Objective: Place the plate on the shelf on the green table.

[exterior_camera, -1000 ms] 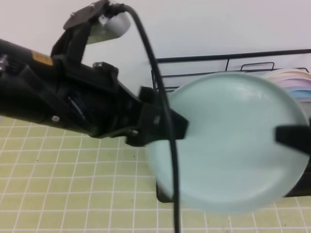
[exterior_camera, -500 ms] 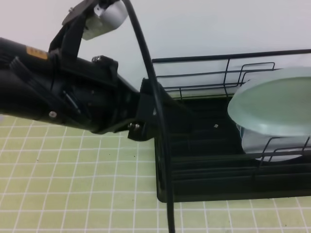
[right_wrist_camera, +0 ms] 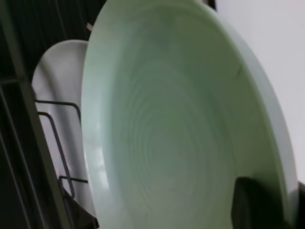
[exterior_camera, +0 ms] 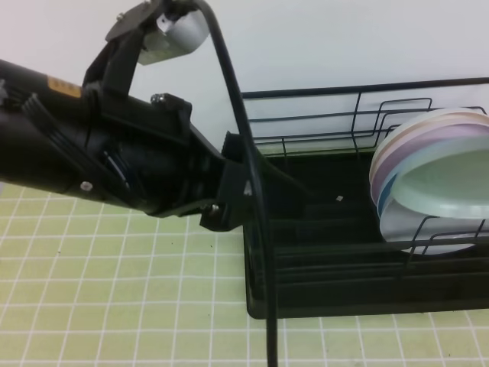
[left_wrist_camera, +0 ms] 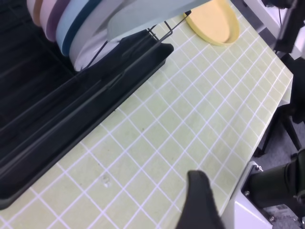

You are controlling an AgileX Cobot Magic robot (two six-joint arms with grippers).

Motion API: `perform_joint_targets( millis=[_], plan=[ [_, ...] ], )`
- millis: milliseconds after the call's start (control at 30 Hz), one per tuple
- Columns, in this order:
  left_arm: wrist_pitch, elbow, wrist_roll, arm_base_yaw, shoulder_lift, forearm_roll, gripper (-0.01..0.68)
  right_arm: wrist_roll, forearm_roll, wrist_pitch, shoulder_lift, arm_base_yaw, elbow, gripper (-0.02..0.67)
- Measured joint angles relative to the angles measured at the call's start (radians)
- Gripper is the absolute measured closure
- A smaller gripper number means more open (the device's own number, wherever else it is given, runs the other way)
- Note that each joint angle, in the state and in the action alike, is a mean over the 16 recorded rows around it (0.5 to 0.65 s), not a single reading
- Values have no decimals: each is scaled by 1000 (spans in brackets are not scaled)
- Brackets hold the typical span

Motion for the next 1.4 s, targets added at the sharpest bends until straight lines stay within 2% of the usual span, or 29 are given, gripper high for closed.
perform_joint_targets(
  millis=[300, 833, 1400],
  plan=[
    [7, 0, 8, 0, 0, 2, 234, 22, -29, -19, 58, 0, 1, 570],
    [42, 0, 26, 0, 0, 4, 234, 34, -105, -97, 111, 0, 17, 595],
    [61, 0, 37, 0, 0, -5, 234, 55, -113, -160, 102, 0, 174, 575]
  ],
)
